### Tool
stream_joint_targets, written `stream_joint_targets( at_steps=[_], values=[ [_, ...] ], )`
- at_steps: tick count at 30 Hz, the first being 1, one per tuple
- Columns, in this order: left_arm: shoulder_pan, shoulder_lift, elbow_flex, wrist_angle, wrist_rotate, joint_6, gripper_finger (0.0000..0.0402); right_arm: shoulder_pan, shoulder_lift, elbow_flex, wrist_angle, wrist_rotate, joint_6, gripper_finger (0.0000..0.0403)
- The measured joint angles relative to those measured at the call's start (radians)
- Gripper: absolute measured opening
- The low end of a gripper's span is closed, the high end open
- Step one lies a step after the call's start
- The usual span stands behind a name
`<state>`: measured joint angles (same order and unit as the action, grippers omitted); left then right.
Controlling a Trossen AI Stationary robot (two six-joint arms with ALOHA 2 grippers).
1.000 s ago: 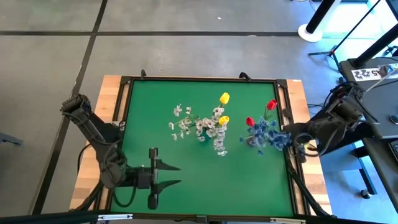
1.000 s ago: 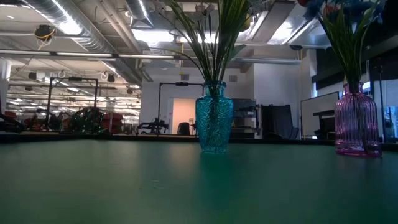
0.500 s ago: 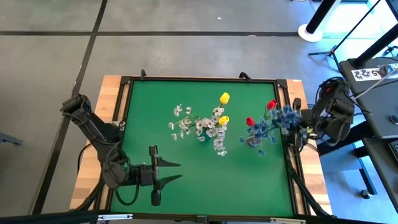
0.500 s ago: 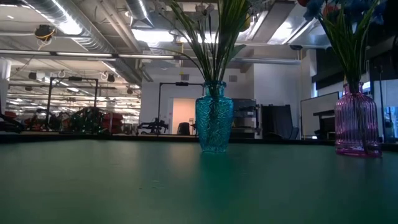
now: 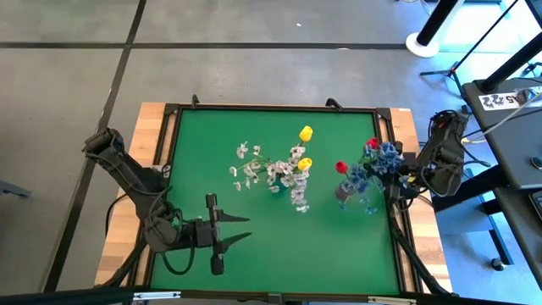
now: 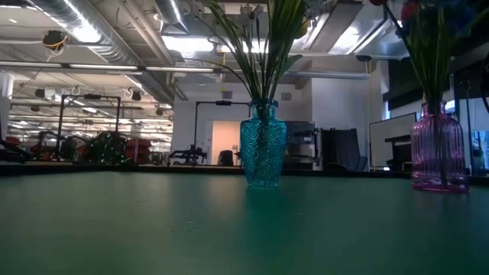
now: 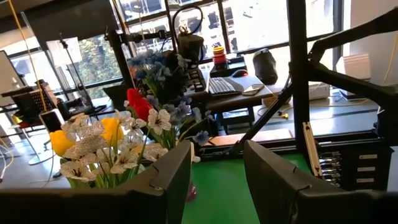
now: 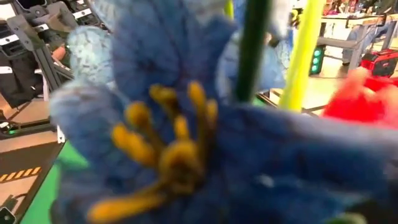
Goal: Sort flowers into vase by color
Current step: Put the blue flowers into the purple vase, then return to Home Position
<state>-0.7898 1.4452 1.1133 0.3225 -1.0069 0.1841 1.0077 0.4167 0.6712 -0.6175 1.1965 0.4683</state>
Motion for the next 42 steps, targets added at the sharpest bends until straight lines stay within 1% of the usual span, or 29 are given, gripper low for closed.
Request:
stream_joint_targets(
  at_steps=[2,6,12,17,21,26,30,33,37,39,42],
  values=[
    [0.0,0.0,0.0,0.0,-0.001,0.0,0.0144,0.0,0.0,0.0,-0.005,0.002,0.005,0.0007],
    [-0.002,0.0,0.0,-0.006,-0.002,-0.02,0.0144,0.0,0.021,-0.023,-0.041,0.039,0.071,0.0007],
    [-0.002,0.0,0.0,-0.072,-0.007,-0.057,0.0144,0.0,0.063,-0.132,-0.036,0.033,0.191,0.0028],
    [-0.005,-0.003,0.0,-0.12,-0.05,-0.081,0.0144,0.0,0.086,-0.175,-0.036,0.014,0.267,0.0045],
    [-0.01,-0.039,0.0,-0.189,-0.05,-0.115,0.0144,0.0,0.099,-0.159,-0.04,0.003,0.243,0.0091],
    [-0.003,-0.112,0.0,-0.366,-0.018,-0.241,0.0144,0.0,0.098,-0.045,-0.038,-0.023,0.118,0.0178],
    [0.013,-0.171,0.0,-0.556,0.068,-0.384,0.0144,0.0,0.097,0.069,-0.039,-0.07,-0.008,0.0248],
    [0.024,-0.173,-0.002,-0.648,0.099,-0.483,0.0144,0.0,0.098,0.139,-0.039,-0.075,-0.095,0.0287],
    [0.025,-0.163,-0.053,-0.598,0.114,-0.514,0.0144,0.0,0.093,0.188,-0.041,-0.055,-0.138,0.0314],
    [0.027,-0.162,-0.105,-0.555,0.124,-0.514,0.0144,0.0,0.093,0.196,-0.035,-0.055,-0.14,0.0316],
    [0.046,-0.163,-0.192,-0.434,0.177,-0.515,0.0144,0.0,0.1,0.199,-0.001,-0.062,-0.155,0.0315]
  ],
)
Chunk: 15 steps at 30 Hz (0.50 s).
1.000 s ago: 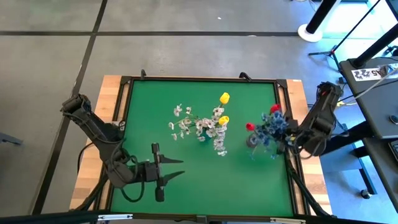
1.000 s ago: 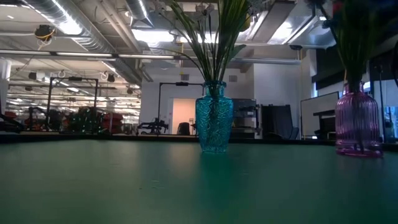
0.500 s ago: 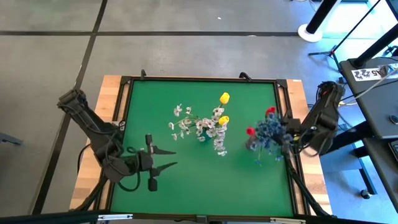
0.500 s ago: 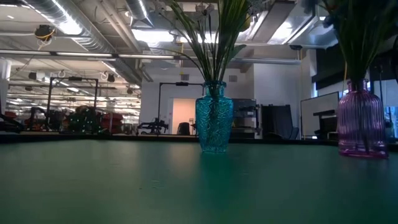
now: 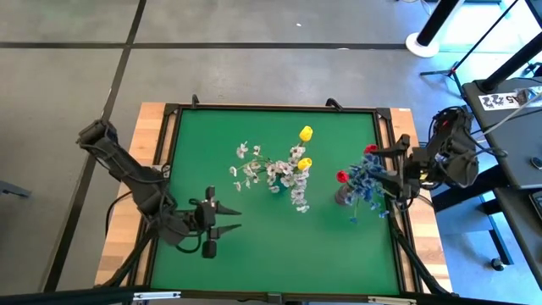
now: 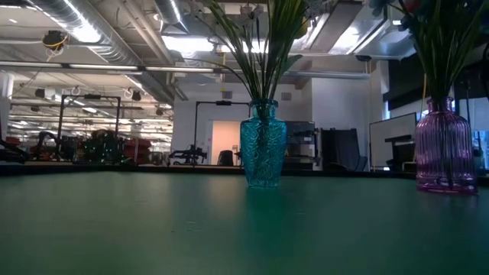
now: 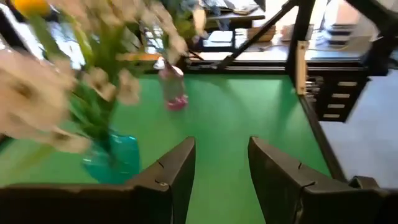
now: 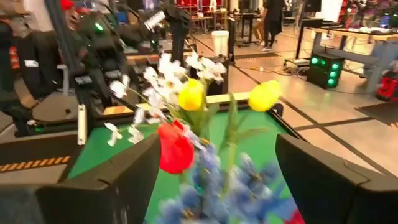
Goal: Sort flowers into vase by color
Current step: Return to Home Position
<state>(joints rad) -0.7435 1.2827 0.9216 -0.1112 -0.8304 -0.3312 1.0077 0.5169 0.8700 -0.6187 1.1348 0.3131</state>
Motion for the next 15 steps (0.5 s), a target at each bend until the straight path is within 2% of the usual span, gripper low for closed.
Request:
stream_joint_targets(
  at_steps=[5,10,12,15],
  values=[
    [0.064,0.0,-0.12,0.193,0.16,0.024,0.0144,0.0,0.019,0.0,0.243,0.035,-0.154,0.0314],
    [0.107,0.0,-0.157,0.198,0.161,0.02,0.0144,-0.034,0.077,0.002,0.506,0.038,-0.329,0.0314],
    [0.12,0.0,-0.16,0.198,0.163,0.029,0.0144,-0.091,0.127,0.002,0.563,-0.003,-0.357,0.0314],
    [0.135,0.0,-0.154,0.207,0.161,-0.004,0.0144,-0.215,0.214,0.002,0.595,-0.152,-0.324,0.0314]
  ],
)
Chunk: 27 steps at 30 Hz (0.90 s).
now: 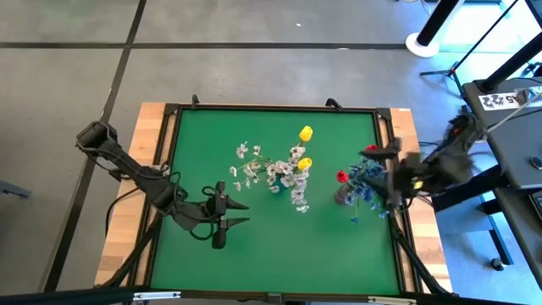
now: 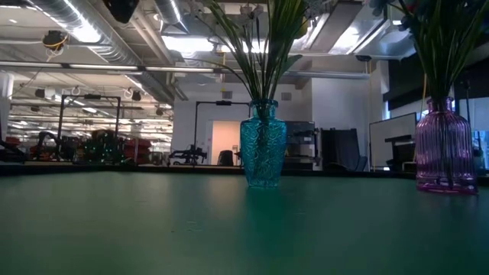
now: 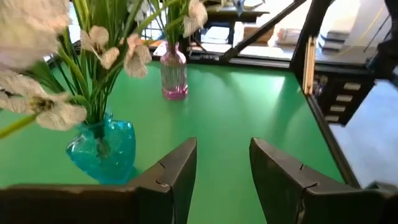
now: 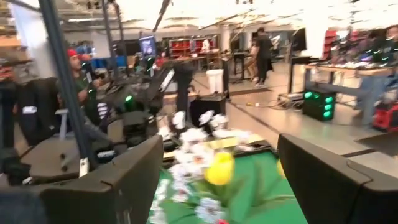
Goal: Sort flowers into vase by color
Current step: Return to Home Position
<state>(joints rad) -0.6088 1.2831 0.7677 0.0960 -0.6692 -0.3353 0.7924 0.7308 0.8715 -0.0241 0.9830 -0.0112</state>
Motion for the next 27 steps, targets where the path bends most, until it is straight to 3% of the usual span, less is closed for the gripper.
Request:
stream_joint_targets(
  at_steps=[5,9,14,18,27],
  values=[
    [-0.001,0.0,0.001,0.004,0.007,0.015,0.0144,-0.303,0.184,0.01,0.039,-0.281,0.089,0.0314],
    [-0.005,-0.001,0.001,0.003,0.007,0.031,0.0144,-0.534,0.219,0.103,0.045,-0.378,0.051,0.0314],
    [-0.02,-0.001,0.002,-0.03,0.006,0.057,0.0144,-0.785,0.164,0.128,-0.001,-0.399,-0.03,0.0291],
    [-0.037,-0.001,0.002,-0.038,-0.001,0.058,0.0144,-0.928,0.023,0.083,-0.074,-0.32,-0.037,0.0248],
    [-0.016,-0.001,0.002,-0.034,-0.02,0.08,0.0144,-1.093,-0.276,-0.195,-0.164,-0.239,0.12,0.0138]
  ],
)
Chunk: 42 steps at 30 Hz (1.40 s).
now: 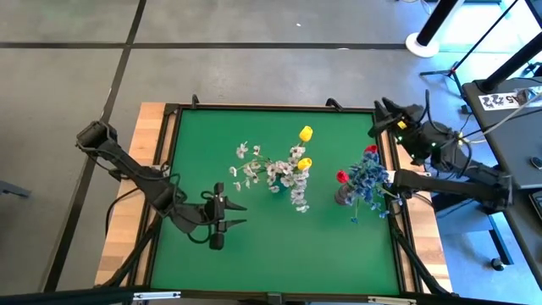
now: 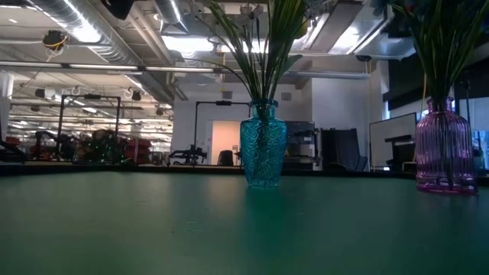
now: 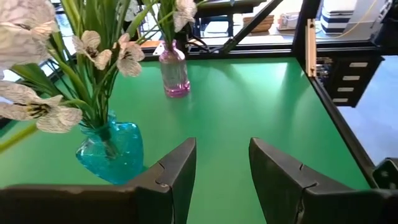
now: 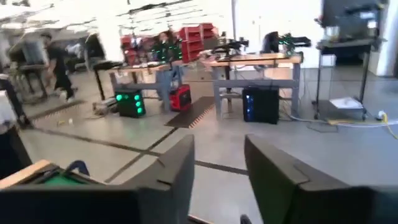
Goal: Sort flowers into vase by color
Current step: Return to Home Position
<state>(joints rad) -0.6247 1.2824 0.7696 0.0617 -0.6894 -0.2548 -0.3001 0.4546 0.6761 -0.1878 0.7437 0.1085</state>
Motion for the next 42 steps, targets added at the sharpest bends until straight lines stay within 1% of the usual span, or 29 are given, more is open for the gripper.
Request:
stream_joint_targets(
  at_steps=[3,6,9,11,13,17,21,23,25,29,33,36,42],
  values=[
    [0.01,0.0,0.0,0.005,0.0,-0.001,0.0144,-0.01,-0.054,-0.102,0.002,0.008,0.022,0.0107],
    [0.016,0.0,0.0,0.014,0.0,-0.002,0.0144,-0.008,-0.073,-0.192,0.004,0.008,0.048,0.0075],
    [0.016,0.0,0.0,0.023,0.002,-0.002,0.0144,-0.008,-0.088,-0.262,0.01,0.007,0.057,0.0044],
    [0.013,0.0,0.0,0.024,0.003,-0.004,0.0144,-0.008,-0.098,-0.299,0.011,0.005,0.094,0.0024],
    [0.008,0.0,0.0,0.024,0.003,-0.004,0.0144,-0.008,-0.116,-0.333,0.011,-0.026,0.121,0.0008],
    [0.003,0.0,0.0,0.024,0.003,-0.009,0.0144,-0.007,-0.166,-0.398,0.013,-0.094,0.153,0.0009],
    [-0.004,0.0,0.0,0.024,0.003,-0.026,0.0144,0.001,-0.235,-0.45,0.013,-0.17,0.149,0.0006],
    [-0.009,0.0,0.0,0.024,0.003,-0.028,0.0144,0.036,-0.27,-0.47,0.022,-0.21,0.128,0.0003],
    [-0.011,0.0,0.0,0.023,0.003,-0.029,0.0144,0.089,-0.303,-0.491,0.031,-0.223,0.098,0.0004],
    [-0.011,0.0,0.0,0.031,0.003,-0.031,0.0144,0.208,-0.364,-0.52,0.034,-0.223,0.053,0.0004],
    [-0.011,0.0,0.0,0.071,0.019,-0.031,0.0144,0.292,-0.409,-0.551,0.028,-0.232,0.04,0.0003],
    [-0.011,0.0,0.0,0.095,0.059,-0.026,0.0144,0.324,-0.437,-0.574,0.027,-0.23,0.04,0.0004],
    [-0.008,0.0,0.0,0.106,0.064,-0.002,0.0144,0.325,-0.452,-0.575,0.007,-0.116,0.037,0.0002]
  ],
)
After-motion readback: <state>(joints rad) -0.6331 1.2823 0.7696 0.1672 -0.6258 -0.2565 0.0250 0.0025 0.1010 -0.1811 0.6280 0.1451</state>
